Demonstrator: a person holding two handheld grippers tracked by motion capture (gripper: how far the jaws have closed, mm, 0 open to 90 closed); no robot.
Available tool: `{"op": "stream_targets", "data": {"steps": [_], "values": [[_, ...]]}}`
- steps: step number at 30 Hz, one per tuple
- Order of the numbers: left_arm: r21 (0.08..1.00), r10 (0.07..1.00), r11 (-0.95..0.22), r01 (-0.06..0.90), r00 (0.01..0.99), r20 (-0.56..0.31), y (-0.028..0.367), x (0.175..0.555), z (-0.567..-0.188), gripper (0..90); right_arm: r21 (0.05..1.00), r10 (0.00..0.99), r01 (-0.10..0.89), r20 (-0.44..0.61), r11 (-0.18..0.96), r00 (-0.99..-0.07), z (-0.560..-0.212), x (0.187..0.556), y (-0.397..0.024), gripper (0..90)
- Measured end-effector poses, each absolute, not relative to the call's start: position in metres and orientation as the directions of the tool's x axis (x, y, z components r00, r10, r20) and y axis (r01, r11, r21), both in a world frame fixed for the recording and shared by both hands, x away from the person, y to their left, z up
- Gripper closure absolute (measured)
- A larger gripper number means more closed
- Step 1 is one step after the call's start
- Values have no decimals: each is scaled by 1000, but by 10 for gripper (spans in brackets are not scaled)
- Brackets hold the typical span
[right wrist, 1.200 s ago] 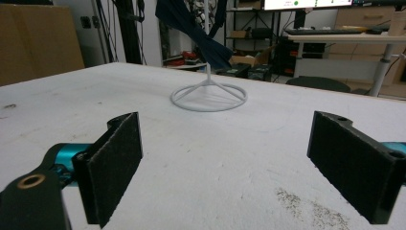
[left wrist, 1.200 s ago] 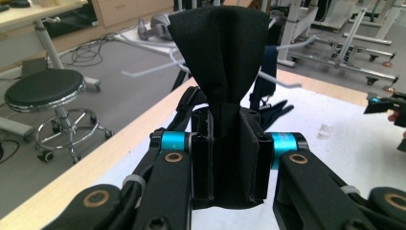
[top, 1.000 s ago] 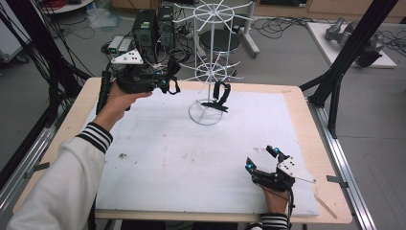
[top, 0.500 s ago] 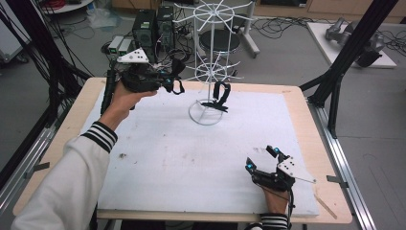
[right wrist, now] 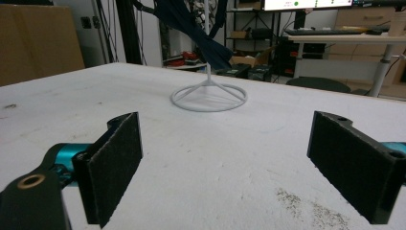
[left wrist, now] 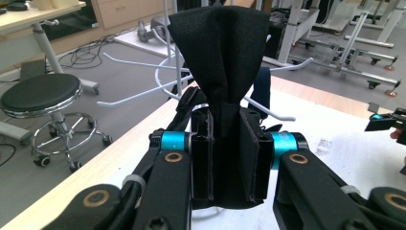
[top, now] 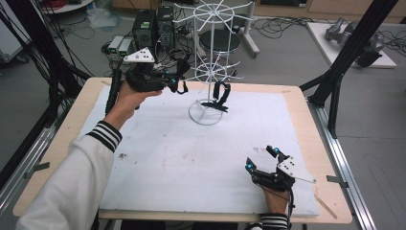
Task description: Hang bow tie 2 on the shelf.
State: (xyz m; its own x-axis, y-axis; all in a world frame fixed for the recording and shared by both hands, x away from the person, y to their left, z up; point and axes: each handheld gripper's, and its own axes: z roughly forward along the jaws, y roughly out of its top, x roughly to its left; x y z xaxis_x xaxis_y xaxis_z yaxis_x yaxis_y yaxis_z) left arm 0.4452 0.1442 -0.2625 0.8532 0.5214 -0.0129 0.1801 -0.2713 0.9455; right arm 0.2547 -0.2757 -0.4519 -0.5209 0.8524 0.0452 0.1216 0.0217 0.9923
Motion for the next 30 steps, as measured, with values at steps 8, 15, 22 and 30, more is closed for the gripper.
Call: {"op": "stream_targets", "data": {"steps": [8,15,22,30], "values": [[945,517,-271,183,856,-17,139,445,-263,765,993,853,120,43,23,-520,-452,255,-276,111],[946,512,-269,184,859,-21,133,446,-265,765,992,853,122,46,21,-520,-452,255,-276,111],[944,509,-279,176,861,-10,126,448,-265,765,993,856,115,40,23,-516,-452,255,-276,111],[938,513,-301,175,859,5,118,451,-265,765,993,854,114,44,19,-518,-452,255,-276,111]]}}
